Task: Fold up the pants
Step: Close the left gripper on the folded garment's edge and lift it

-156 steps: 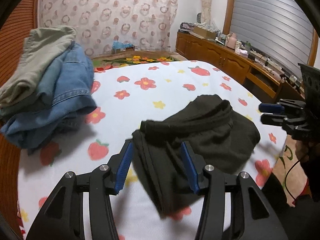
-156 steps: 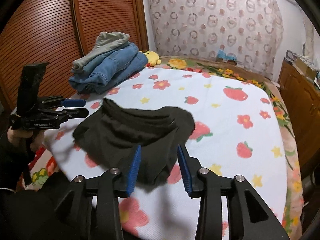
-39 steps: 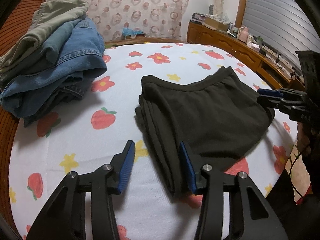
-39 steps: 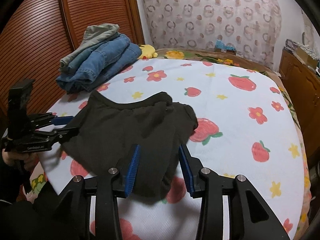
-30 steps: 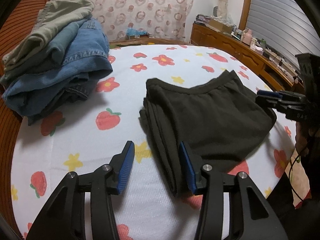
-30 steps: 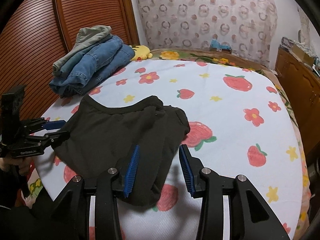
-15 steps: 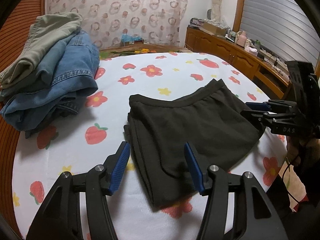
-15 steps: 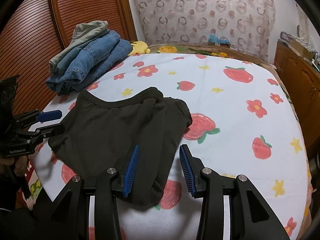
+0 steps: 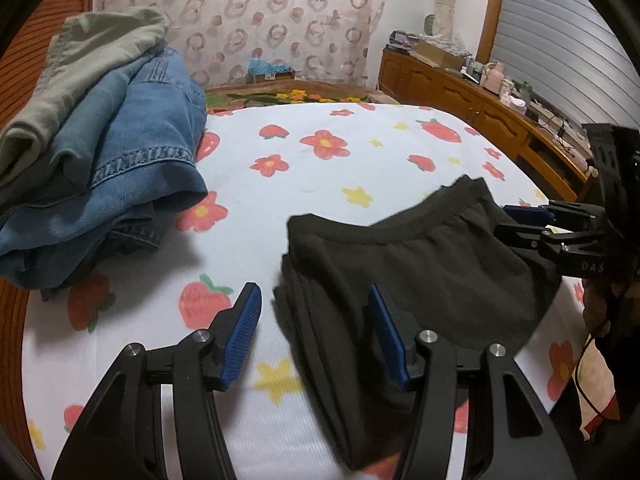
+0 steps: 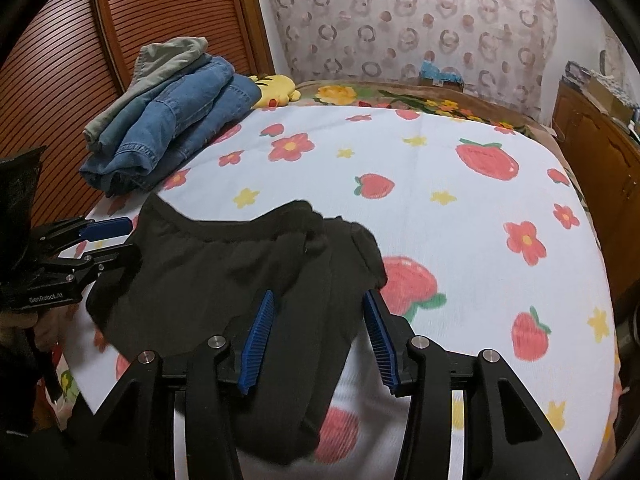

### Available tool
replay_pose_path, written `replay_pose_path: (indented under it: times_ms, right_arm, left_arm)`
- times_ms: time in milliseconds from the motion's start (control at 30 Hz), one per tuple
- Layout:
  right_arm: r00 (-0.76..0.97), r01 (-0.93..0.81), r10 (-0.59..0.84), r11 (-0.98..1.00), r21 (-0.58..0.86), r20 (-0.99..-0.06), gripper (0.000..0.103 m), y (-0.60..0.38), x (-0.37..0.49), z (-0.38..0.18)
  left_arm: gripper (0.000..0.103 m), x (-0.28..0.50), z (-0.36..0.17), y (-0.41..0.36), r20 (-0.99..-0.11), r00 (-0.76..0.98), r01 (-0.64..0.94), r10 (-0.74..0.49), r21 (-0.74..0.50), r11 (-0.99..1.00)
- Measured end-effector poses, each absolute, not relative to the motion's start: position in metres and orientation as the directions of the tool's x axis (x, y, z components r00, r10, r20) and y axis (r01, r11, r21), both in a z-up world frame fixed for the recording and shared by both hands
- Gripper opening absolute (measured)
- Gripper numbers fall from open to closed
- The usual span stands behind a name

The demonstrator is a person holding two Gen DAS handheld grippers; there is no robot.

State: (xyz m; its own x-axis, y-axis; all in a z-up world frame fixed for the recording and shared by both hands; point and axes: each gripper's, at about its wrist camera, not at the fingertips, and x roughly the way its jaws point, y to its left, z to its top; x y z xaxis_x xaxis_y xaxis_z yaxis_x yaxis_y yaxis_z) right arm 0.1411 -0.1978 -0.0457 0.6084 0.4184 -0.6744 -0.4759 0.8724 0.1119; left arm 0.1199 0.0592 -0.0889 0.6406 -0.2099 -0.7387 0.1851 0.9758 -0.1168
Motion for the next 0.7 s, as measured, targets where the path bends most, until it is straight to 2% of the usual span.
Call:
replay_pose_path:
  times_ms: [367,433,567,633,700]
  right_arm:
    - [0.608,-0.459,0.408,0.881,0.118,-0.681,0.055,-0.194,0.157,-0.052]
    - [0.609,-0.460,0.414,0.879,0.124,-0.676,0.055,-0.194,0.157,-0.052]
    - [0.608,-0.465,0.432,0.874,0.143,-0.667,0.055,-0.194,0.156,-0.053]
    - [0.603,-0.473,0.444,0.868,0.151,-0.663,0.055,-0.194,0.156,-0.053]
    - [0.588,-0.488,0.468,0.856,0.172,-0.660,0.046,-0.194,0.156,-0.054]
  left_arm:
    - [0.047,0.134,-0.100,0.061,-0.758,0.609,0.188,-0.233,-0.148,0.971]
    - [0.041,0.135,-0.100,0.060,-0.758,0.607,0.195,-0.237,-0.147,0.970]
    - [0.036,0.135,-0.100,0.057,-0.757,0.606,0.210,-0.244,-0.143,0.967]
    - [0.030,0.135,-0.100,0.057,-0.757,0.604,0.215,-0.250,-0.147,0.965]
    - [0.026,0.135,-0.100,0.056,-0.757,0.599,0.225,-0.262,-0.155,0.962]
